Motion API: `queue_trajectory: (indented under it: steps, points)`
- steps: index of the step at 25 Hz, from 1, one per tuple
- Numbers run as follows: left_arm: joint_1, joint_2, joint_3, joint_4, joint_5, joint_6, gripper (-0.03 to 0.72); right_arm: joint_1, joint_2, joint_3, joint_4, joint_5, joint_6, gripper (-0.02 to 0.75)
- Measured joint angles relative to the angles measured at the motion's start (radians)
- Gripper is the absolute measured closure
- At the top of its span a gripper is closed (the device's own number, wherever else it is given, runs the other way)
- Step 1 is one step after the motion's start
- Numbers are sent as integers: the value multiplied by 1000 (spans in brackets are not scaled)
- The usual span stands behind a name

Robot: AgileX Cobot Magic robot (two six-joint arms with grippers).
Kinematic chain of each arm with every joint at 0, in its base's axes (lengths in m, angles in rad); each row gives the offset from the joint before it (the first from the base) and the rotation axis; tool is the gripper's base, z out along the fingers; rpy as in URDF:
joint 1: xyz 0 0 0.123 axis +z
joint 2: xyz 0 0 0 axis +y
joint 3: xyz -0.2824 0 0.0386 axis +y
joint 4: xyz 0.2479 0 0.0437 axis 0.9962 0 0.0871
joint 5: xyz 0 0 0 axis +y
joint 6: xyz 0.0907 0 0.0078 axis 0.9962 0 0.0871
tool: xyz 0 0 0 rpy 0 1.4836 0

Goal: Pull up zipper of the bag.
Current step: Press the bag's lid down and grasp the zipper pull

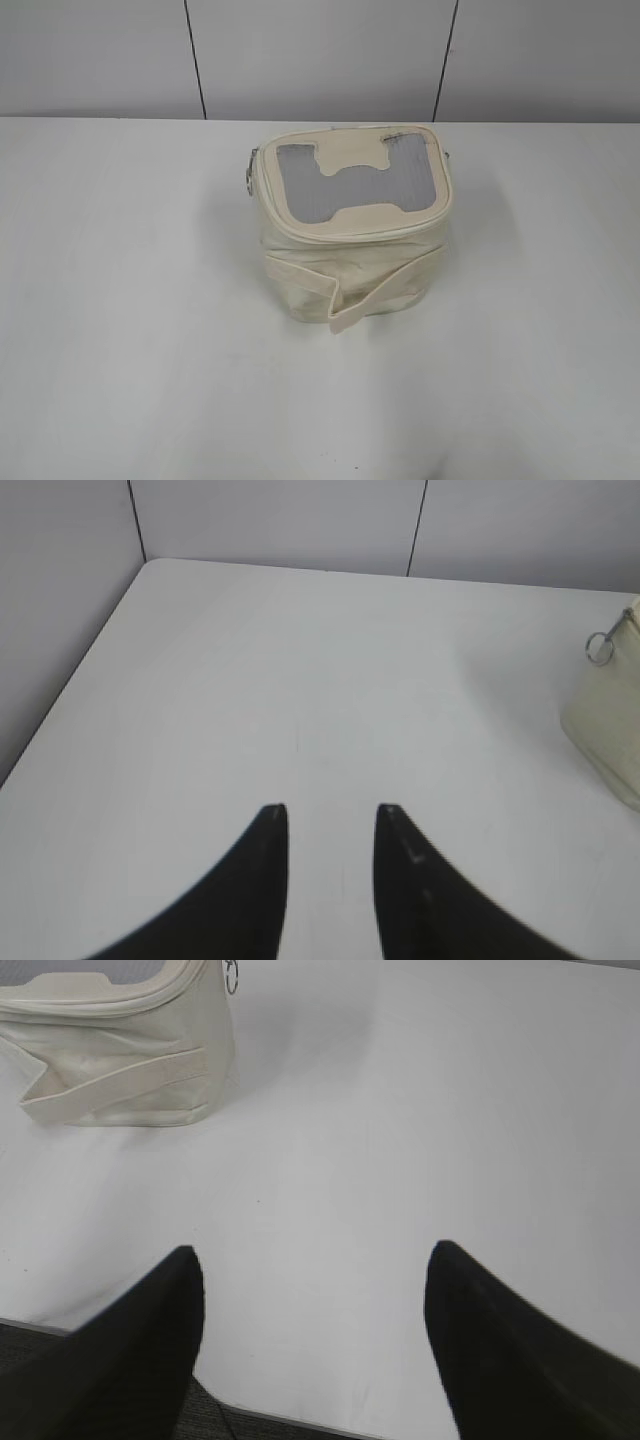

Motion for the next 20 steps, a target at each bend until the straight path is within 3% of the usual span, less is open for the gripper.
queue_trajectory:
  steps: [20]
  points:
    - [0,0,0,0,0,0,456,0,0,0,0,0,0,195]
